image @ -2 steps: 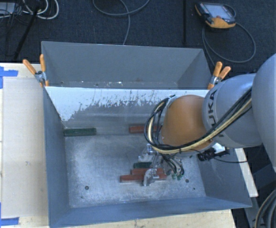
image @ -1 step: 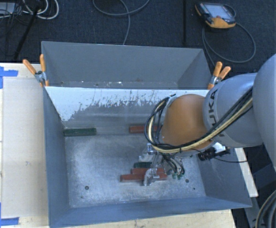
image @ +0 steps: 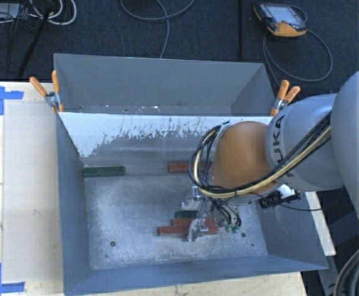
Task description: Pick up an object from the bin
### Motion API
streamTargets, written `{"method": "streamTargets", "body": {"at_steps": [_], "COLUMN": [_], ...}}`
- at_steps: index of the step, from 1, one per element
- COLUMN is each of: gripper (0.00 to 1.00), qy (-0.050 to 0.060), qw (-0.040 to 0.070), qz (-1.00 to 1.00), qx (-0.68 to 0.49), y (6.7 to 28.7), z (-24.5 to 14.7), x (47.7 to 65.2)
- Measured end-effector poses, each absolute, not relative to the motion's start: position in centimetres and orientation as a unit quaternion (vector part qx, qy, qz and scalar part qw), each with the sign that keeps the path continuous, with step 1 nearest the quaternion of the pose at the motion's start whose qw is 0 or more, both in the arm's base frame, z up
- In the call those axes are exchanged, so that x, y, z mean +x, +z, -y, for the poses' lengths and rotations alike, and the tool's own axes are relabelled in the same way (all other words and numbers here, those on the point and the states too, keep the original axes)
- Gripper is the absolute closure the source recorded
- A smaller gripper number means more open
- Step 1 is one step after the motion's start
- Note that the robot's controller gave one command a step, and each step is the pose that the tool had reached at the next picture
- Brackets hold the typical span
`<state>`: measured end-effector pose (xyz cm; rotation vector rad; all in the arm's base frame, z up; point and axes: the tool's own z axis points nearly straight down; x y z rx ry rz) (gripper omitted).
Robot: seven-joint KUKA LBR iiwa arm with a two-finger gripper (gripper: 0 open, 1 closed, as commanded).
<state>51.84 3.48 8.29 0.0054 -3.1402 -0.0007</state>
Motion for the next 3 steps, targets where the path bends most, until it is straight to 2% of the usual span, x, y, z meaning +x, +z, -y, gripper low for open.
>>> {"method": "streamTargets", "body": {"at_steps": [3], "gripper": [1.0], "qy": [0.0], "qw": [0.0], "qz": [1.0], "qx": [0.001], "y": [9.89], "z": [-3.45], "x": [51.84]}}
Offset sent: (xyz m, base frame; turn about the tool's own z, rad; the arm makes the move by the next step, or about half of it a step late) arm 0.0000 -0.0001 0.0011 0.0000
